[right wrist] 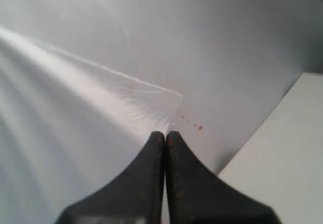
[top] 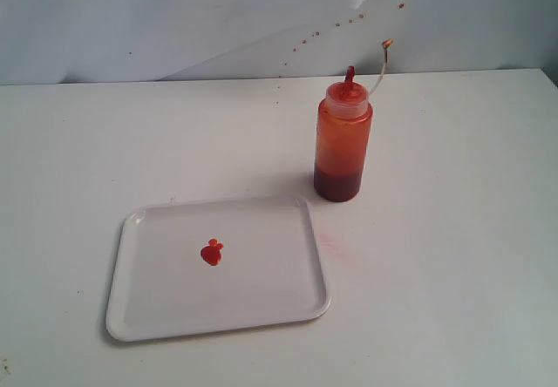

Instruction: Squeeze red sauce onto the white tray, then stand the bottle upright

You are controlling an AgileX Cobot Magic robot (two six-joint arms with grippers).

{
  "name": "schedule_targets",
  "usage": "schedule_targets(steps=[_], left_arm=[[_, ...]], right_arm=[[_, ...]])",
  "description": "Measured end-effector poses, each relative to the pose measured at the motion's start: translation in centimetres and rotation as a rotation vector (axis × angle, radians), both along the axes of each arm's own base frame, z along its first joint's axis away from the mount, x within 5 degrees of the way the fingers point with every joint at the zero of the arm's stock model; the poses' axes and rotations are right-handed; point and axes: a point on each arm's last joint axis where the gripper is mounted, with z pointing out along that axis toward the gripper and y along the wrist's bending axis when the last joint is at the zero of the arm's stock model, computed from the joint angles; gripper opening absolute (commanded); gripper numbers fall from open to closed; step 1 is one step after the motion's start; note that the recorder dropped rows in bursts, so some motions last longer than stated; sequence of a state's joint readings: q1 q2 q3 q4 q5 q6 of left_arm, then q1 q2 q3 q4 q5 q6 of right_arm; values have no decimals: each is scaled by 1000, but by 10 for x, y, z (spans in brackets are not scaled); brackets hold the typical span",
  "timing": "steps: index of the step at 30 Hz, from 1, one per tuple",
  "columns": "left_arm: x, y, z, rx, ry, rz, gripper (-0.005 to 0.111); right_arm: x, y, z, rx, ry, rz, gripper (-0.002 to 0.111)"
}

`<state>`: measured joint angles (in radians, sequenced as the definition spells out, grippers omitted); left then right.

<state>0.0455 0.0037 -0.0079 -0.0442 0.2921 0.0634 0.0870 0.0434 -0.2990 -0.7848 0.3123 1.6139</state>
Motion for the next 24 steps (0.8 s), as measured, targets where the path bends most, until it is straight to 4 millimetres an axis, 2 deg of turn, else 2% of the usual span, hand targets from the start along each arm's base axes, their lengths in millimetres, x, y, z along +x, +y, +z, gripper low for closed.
schedule_targets(steps=[4,5,9,14,24], left_arm=[[0,0,0,0,0,0,2],[0,0,0,0,0,0,2],[0,0,0,0,0,0,2],[0,0,0,0,0,0,2],[0,0,0,0,0,0,2]], right_arm=[[1,7,-3,-465,77,26,0],[1,10,-5,-625,93,46,0],[1,18,-14,-976,89,101,0],[6,21,-39,-1081,134,147,0],[16,20,-94,-1058,291,220,0]])
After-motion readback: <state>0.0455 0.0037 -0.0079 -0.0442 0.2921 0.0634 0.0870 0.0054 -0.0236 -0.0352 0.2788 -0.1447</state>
